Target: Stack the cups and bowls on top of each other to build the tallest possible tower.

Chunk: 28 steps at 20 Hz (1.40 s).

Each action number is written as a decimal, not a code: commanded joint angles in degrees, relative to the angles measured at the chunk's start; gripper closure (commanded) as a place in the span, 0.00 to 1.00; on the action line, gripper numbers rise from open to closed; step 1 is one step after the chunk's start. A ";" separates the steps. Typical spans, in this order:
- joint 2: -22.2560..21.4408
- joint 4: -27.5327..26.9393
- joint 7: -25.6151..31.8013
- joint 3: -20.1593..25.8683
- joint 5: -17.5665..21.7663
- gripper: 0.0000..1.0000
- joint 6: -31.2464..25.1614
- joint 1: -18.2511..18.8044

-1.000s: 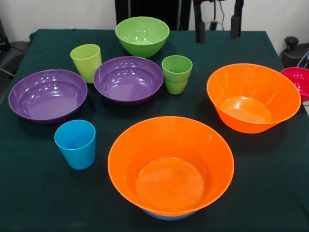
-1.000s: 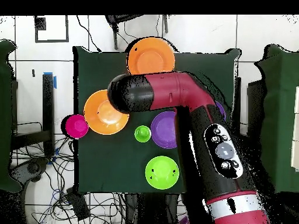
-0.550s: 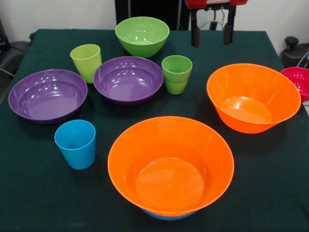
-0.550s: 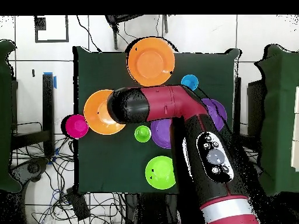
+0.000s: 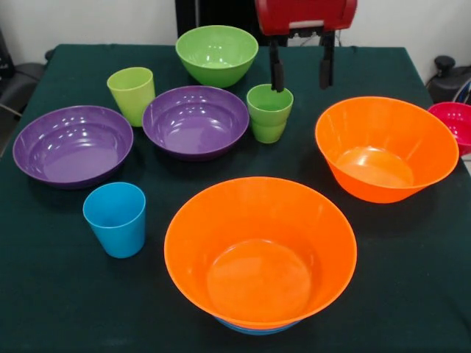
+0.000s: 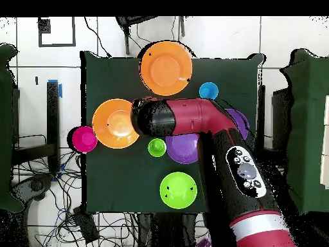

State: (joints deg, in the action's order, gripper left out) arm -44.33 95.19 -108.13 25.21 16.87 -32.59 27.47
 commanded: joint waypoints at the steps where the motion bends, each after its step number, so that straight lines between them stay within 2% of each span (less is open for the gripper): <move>1: 9.20 4.22 3.83 4.79 3.81 0.00 9.16 4.24; 5: 10.31 5.16 6.81 8.65 4.30 0.00 9.49 6.51; 8: 11.72 5.80 7.01 11.10 3.84 0.00 10.02 8.37; 15: 18.56 7.77 8.63 20.07 3.67 0.00 11.78 15.60; 23: 19.96 7.44 8.44 23.86 4.72 0.00 9.53 17.60; 28: 18.95 7.94 7.55 25.10 4.67 0.00 8.26 17.97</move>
State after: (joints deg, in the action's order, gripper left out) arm -26.33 101.00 -108.13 46.32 17.02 -22.73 46.00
